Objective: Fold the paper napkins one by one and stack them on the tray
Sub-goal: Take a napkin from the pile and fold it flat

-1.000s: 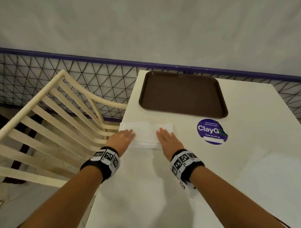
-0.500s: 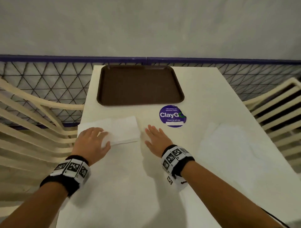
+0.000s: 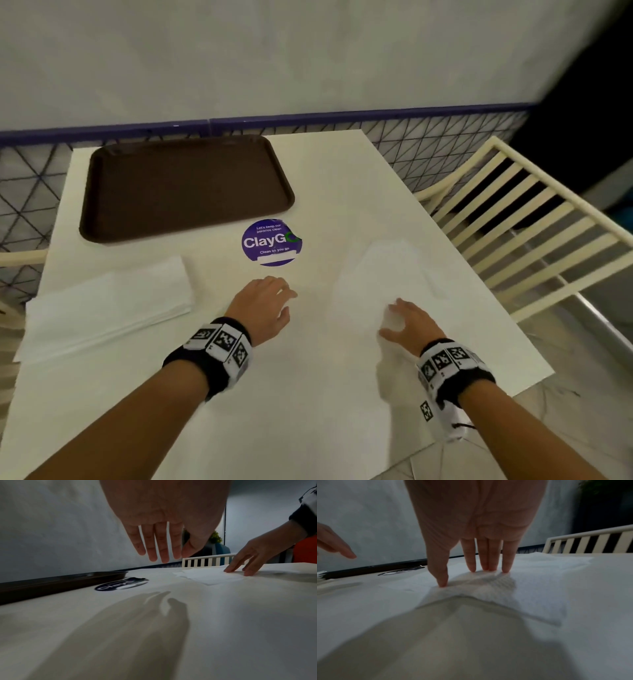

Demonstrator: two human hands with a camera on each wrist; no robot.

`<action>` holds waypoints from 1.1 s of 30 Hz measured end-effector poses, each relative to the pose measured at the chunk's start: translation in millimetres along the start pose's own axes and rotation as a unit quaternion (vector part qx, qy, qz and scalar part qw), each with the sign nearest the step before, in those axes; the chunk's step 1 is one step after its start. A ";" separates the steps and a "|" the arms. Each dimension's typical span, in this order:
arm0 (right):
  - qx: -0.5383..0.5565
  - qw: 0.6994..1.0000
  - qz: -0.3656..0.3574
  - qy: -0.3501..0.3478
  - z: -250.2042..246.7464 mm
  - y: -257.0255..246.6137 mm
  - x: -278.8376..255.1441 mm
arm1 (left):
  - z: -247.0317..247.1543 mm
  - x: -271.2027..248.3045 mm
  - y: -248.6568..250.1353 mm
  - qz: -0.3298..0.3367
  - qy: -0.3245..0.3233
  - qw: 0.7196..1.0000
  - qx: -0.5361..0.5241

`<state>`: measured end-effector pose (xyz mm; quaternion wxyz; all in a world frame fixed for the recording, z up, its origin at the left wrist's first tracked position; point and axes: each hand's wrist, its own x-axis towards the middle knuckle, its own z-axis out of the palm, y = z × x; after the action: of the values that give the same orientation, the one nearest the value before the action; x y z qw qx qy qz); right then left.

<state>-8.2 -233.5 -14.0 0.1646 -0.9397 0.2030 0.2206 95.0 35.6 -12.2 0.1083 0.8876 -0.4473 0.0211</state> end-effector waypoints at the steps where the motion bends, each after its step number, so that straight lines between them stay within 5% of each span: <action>1: 0.004 1.000 -0.006 0.005 0.4 3.3 2.3 | 3.4 6.9 6.1 0.009 -0.008 1.000 -0.006; 11: -0.046 0.994 -0.081 0.048 -1.9 15.2 18.7 | 24.6 58.9 50.8 0.025 -0.069 0.997 -0.039; 15: -0.003 0.995 -0.088 0.052 -4.8 22.5 24.7 | 30.9 78.5 65.4 0.011 -0.140 0.989 -0.044; 18: 0.033 0.995 -0.085 0.047 -12.7 27.5 31.9 | 40.0 94.5 72.7 0.002 -0.105 0.993 -0.057; 21: 0.058 0.996 -0.052 0.048 -19.0 31.9 42.3 | 48.5 104.7 76.1 -0.042 -0.198 0.979 -0.021; 25: 0.072 0.997 -0.031 0.027 -27.4 37.7 58.7 | 53.2 109.2 76.8 -0.046 -0.225 0.973 -0.026; 29: 0.044 0.998 -0.044 0.010 -28.9 43.8 67.4 | 47.9 116.2 84.7 -0.009 -0.222 0.974 0.039; 33: 0.001 0.997 -0.080 0.023 -25.9 57.1 76.1 | 49.3 118.9 98.4 0.099 -0.156 0.982 0.035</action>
<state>37.3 -316.7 -41.2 0.1776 -0.9576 0.1315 0.1847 84.8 -125.4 -27.2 0.0036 0.8344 -0.5436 -0.0913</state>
